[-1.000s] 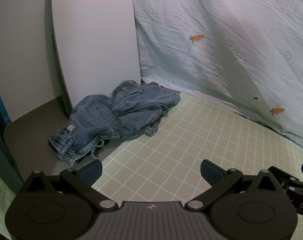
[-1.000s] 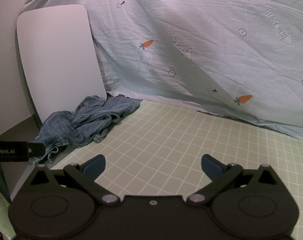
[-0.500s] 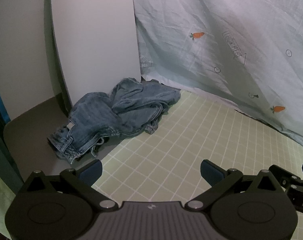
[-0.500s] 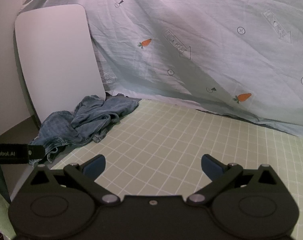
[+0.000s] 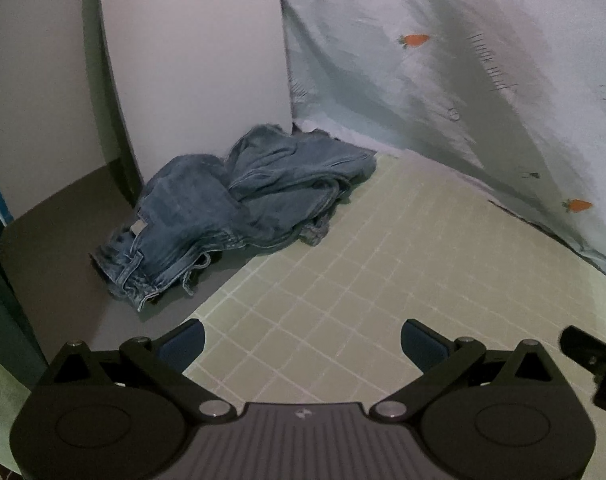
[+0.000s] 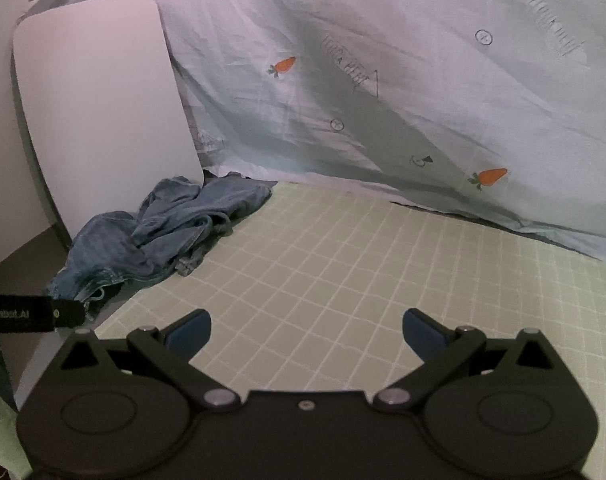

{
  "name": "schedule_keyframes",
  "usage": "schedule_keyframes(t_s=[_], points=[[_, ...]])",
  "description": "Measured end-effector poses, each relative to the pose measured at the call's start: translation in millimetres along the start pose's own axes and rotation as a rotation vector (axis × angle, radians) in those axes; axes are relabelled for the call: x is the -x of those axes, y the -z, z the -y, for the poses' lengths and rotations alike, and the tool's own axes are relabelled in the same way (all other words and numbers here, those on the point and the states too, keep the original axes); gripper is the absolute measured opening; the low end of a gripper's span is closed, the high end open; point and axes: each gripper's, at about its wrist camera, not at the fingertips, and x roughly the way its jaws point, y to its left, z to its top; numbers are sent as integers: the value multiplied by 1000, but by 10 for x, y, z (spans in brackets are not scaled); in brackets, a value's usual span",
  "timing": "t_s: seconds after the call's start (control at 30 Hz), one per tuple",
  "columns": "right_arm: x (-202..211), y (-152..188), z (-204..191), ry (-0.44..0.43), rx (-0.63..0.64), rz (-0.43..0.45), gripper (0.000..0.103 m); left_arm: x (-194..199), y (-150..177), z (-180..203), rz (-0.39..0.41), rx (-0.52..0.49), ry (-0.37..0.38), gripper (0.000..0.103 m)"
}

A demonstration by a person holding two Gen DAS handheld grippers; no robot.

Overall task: Fold clothes
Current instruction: 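Grasp the jeans waistband with the left gripper while the right gripper grasps the leg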

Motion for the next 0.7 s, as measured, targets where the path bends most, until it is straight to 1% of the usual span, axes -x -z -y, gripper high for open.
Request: schedule_keyframes(t_s=[0.17, 0.27, 0.4, 0.5, 0.63, 0.7], points=[[-365, -151, 29, 7, 1, -41, 103, -428, -201, -197, -59, 50, -30, 103], [-703, -267, 1, 2, 8, -73, 103, -685, -322, -315, -95, 80, -48, 103], [-1253, -457, -102, -24, 32, -101, 103, -1176, -528, -576, -143, 159, -105, 103], [-1746, -599, -248, -68, 64, -121, 103, -1523, -679, -755, -169, 226, -147, 103], [-2462, -797, -524, -161, 114, -134, 102, -1927, -863, -967, -166, 304, -190, 102], [-2805, -879, -691, -214, 130, -134, 98, -2082, -941, -1060, -163, 340, -205, 101]])
